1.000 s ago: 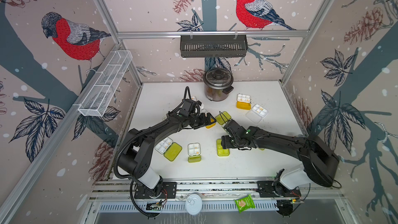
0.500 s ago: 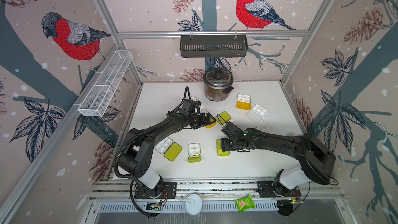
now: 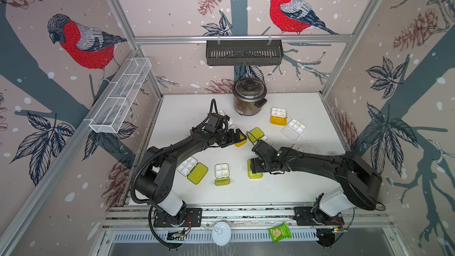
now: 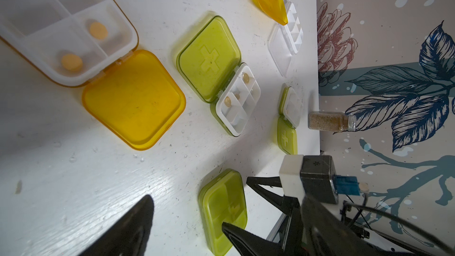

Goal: Close pillboxes
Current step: Close the lid on the pillbox, then move the pillbox to the center of the board.

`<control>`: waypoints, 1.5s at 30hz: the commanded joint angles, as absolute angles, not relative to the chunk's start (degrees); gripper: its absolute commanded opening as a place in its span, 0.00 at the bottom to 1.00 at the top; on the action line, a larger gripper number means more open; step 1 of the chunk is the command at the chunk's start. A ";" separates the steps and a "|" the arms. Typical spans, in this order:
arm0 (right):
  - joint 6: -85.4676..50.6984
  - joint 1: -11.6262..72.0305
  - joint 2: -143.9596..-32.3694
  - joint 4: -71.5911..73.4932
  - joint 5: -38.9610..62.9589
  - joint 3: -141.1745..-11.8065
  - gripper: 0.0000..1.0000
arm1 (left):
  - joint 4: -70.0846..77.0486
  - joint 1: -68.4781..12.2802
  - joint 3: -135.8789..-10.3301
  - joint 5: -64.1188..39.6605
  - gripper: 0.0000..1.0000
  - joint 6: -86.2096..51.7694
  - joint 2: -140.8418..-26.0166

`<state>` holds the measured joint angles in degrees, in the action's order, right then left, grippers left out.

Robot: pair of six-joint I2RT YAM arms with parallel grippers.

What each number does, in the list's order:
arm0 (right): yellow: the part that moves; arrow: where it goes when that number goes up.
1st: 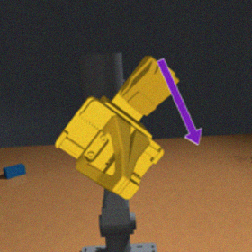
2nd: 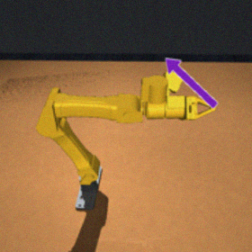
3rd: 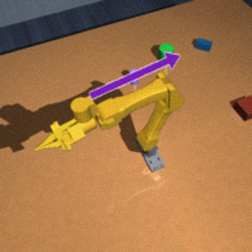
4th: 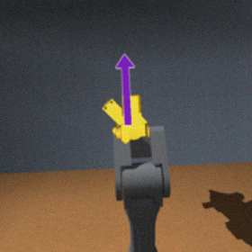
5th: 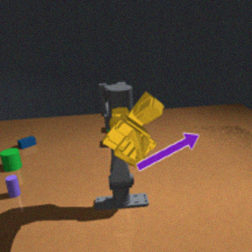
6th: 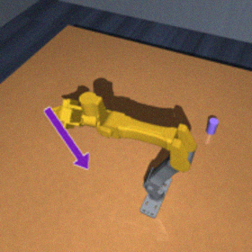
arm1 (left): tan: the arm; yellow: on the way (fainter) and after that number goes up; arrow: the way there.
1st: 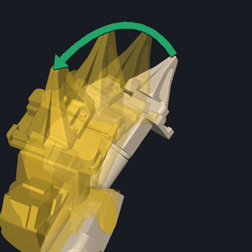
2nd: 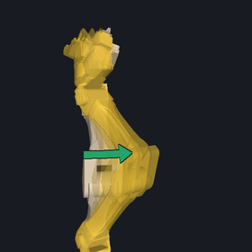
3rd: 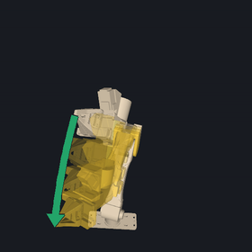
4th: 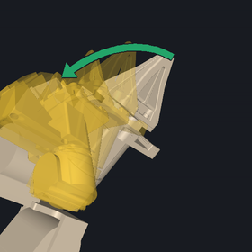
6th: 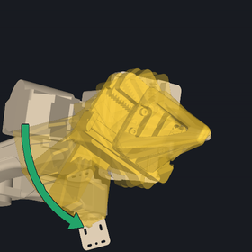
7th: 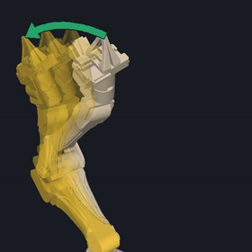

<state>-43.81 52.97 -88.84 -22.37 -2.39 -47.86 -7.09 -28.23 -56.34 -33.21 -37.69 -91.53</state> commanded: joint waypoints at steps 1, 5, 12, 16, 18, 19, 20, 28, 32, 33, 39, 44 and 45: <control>-44.91 53.42 -90.05 -24.13 -4.50 -49.69 0.81 | -6.87 -27.68 -56.24 -33.67 0.92 -38.19 -91.03; -45.10 53.76 -92.36 -24.51 -6.01 -52.76 0.83 | -6.66 -26.92 -56.07 -33.61 0.92 -38.23 -90.70; -45.26 54.11 -96.27 -25.57 -8.33 -56.32 0.84 | -6.86 -26.50 -56.15 -33.44 0.92 -38.14 -90.52; -45.65 54.89 -97.71 -26.42 -9.76 -57.45 0.80 | -6.59 -26.44 -56.04 -33.80 0.92 -38.26 -90.43; -46.13 55.58 -98.08 -26.86 -10.20 -57.49 0.78 | -6.56 -26.37 -56.16 -33.78 0.92 -38.16 -90.30; -46.37 55.92 -98.08 -26.87 -10.44 -57.28 0.77 | -6.59 -26.37 -56.16 -33.87 0.92 -38.17 -90.31; -46.73 56.28 -98.09 -26.89 -10.75 -56.98 0.76 | -6.56 -26.36 -56.16 -34.01 0.92 -38.21 -90.29; -51.22 58.76 -95.28 -26.85 -12.08 -53.44 0.71 | -6.24 -26.28 -55.99 -34.35 0.92 -38.48 -90.18; -54.90 60.71 -93.37 -26.02 -11.88 -50.80 0.71 | -6.20 -26.27 -55.89 -34.46 0.92 -38.50 -90.18; -55.61 61.27 -93.04 -25.94 -11.87 -50.18 0.71 | -6.01 -26.28 -55.78 -34.56 0.92 -38.59 -90.09; -59.02 63.17 -90.59 -25.31 -11.64 -46.82 0.71 | -5.71 -26.31 -55.55 -34.77 0.92 -38.69 -89.91; -60.68 63.67 -88.83 -25.40 -11.51 -46.13 0.73 | -5.71 -26.28 -55.56 -34.84 0.92 -38.81 -89.73; -60.79 63.75 -88.71 -25.40 -11.44 -46.27 0.76 | -5.52 -26.25 -55.52 -34.93 0.92 -38.82 -89.59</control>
